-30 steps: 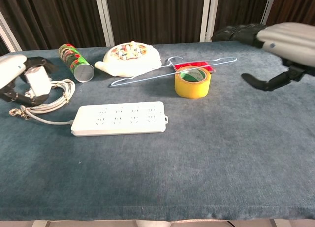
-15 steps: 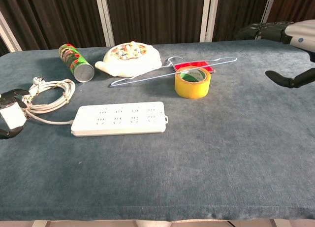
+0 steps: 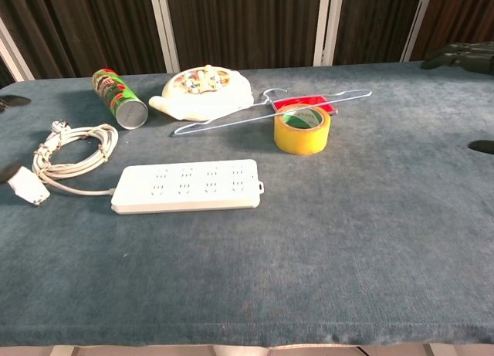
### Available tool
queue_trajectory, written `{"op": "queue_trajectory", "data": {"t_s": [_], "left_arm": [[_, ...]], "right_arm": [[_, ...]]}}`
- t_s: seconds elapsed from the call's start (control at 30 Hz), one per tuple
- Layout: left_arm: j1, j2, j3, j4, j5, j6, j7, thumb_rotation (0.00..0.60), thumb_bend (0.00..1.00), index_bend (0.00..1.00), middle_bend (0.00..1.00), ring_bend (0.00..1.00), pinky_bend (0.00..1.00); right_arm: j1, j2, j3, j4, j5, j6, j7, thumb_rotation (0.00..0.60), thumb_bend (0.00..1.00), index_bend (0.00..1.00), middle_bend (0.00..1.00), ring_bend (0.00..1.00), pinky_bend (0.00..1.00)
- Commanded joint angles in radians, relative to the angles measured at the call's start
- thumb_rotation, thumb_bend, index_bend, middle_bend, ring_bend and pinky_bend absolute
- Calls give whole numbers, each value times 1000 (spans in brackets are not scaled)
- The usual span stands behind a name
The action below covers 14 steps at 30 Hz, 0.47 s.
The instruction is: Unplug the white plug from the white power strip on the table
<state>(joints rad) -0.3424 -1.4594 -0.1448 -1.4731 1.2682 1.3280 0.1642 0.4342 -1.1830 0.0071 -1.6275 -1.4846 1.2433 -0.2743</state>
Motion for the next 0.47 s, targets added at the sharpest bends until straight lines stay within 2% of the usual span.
{"op": "queue_trajectory", "data": {"t_s": [0.03,0.13,0.2,0.33,0.47], "left_arm": [[137,158,100,-143,190,235,21,600,435,0,0,9,171],[224,257,184,-209,232,292,-34,600,455,0,0,0,172],[256,290,213,-204,246,311,-31,600,459,0,0,0,171],[270,319,220,-207,223,280,-20,600,458,0,0,0,164],[269,326,200,-220,187,258,33,600,458,0,0,0,164]], "right_arm": [[-149,79,-60,-123,72,130,-145,600,371,0,17,0,0],[-217,95,-79,-116,79,192,-104,600,342,0,11,0,0],[-256,88,-74,-97,86,245,-75,600,318,0,11,0,0],[-319,39,-55,-25,66,338,6,600,298,0,11,0,0],[-327,28,-52,2,57,324,14,600,297,0,13,0,0]]}}
